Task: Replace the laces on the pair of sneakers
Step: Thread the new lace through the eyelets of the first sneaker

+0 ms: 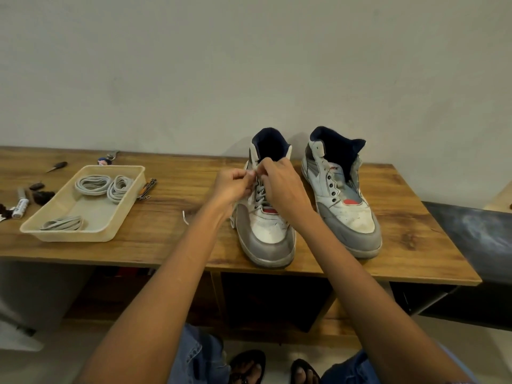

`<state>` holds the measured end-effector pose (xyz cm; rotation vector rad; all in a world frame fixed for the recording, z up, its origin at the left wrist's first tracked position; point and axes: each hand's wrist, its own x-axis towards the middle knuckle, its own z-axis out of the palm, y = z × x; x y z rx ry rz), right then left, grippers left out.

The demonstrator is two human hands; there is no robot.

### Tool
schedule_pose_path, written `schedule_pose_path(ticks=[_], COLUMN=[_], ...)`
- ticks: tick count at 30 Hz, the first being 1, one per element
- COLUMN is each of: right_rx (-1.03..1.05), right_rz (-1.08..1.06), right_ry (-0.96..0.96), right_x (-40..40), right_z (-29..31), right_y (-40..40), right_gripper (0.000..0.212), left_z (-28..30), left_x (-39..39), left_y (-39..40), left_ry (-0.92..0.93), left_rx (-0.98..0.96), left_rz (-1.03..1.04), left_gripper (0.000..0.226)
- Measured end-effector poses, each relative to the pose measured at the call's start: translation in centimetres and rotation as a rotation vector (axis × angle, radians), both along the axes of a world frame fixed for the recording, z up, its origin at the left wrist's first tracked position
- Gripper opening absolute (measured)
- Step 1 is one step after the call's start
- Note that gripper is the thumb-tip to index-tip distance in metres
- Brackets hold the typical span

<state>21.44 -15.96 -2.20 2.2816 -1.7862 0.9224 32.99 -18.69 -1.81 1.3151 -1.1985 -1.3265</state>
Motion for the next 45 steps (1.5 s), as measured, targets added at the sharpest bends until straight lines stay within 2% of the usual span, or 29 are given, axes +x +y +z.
schedule_pose_path(ticks=[5, 8, 11, 14, 18, 20, 22, 23, 26, 27, 28, 29, 31, 32, 34, 36, 39, 41, 45], right_rx=[0.119, -0.02, -0.195, -0.143, -0.101, -0.085, -0.057, -0.052, -0.041, -0.037, -0.037, -0.036, -0.031, -0.029, -0.039, -0.046, -0.034, -0.018, -0.011], right_rz=[0.095, 0.053, -0.038, -0.047, -0.008, -0.009, -0.006, -0.006, 0.017, 0.025, 0.031, 0.033, 0.022, 0.019, 0.024, 0.037, 0.037, 0.036, 0.048], right_ry=[-0.102, -0.159, -0.242, -0.307, -0.187, -0.172, -0.2, -0.211, -0.261, -0.283, -0.302, -0.316, -0.335, -0.341, -0.351, -0.362, -0.356, -0.358, -0.371], right_x=[-1.1, -1.6, -2.6, -3.0, -2.8, -3.5, -3.9, -4.2, -4.6, -4.7, -4.7, -4.7, -4.5, -4.4, -4.1, -3.8, -4.0, -4.3, -4.4], right_z=[0.7, 0.6, 0.7, 0.6, 0.0, -0.1, -0.2, -0.2, -0.1, 0.0, 0.0, 0.0, 0.0, 0.0, 0.1, 0.2, -0.1, -0.2, 0.0], right_y=[0.4, 0.4, 0.0, -0.2, -0.2, -0.2, -0.1, 0.0, 0.1, 0.0, -0.1, -0.2, -0.3, -0.4, -0.5, -0.6, -0.7, -0.6, -0.6], right_gripper=[0.033, 0.037, 0.032, 0.025, 0.026, 0.025, 0.022, 0.022, 0.022, 0.023, 0.024, 0.024, 0.024, 0.024, 0.023, 0.023, 0.023, 0.023, 0.024], left_z=[-0.3, -0.1, -0.1, -0.3, -0.7, -0.3, 1.1, 2.1, 4.9, 5.3, 5.4, 5.2, 4.7, 4.4, 3.7, 2.7, 1.4, 0.8, 0.6], left_x=[-0.6, -0.5, -0.4, -0.8, -1.1, -1.2, -0.5, 0.3, 5.8, 7.9, 9.4, 10.3, 10.0, 8.9, 6.0, 3.3, 1.0, 0.4, 0.7], left_y=[-0.3, -0.7, -0.8, -0.8, -1.3, -1.2, -1.2, -1.5, -2.6, -2.8, -2.9, -2.8, -1.9, -1.4, -0.6, -0.1, 0.0, -0.4, -0.6], left_ry=[0.038, 0.054, 0.035, -0.036, -0.135, -0.096, 0.076, 0.261, 1.068, 1.172, 1.162, 1.063, 0.686, 0.432, -0.035, -0.356, -0.5, -0.499, -0.519], left_rx=[0.04, 0.068, 0.059, -0.005, -0.055, -0.071, -0.06, -0.05, -0.097, -0.136, -0.162, -0.163, -0.154, -0.154, -0.196, -0.265, -0.234, -0.229, -0.372], left_rz=[0.017, 0.006, -0.017, -0.003, 0.071, 0.123, 0.216, 0.291, 0.422, 0.457, 0.505, 0.546, 0.555, 0.486, 0.259, 0.027, -0.129, -0.125, -0.015], left_gripper=[0.009, 0.01, 0.008, 0.006, 0.01, 0.013, 0.015, 0.018, 0.034, 0.038, 0.039, 0.038, 0.029, 0.025, 0.034, 0.041, 0.038, 0.029, 0.009])
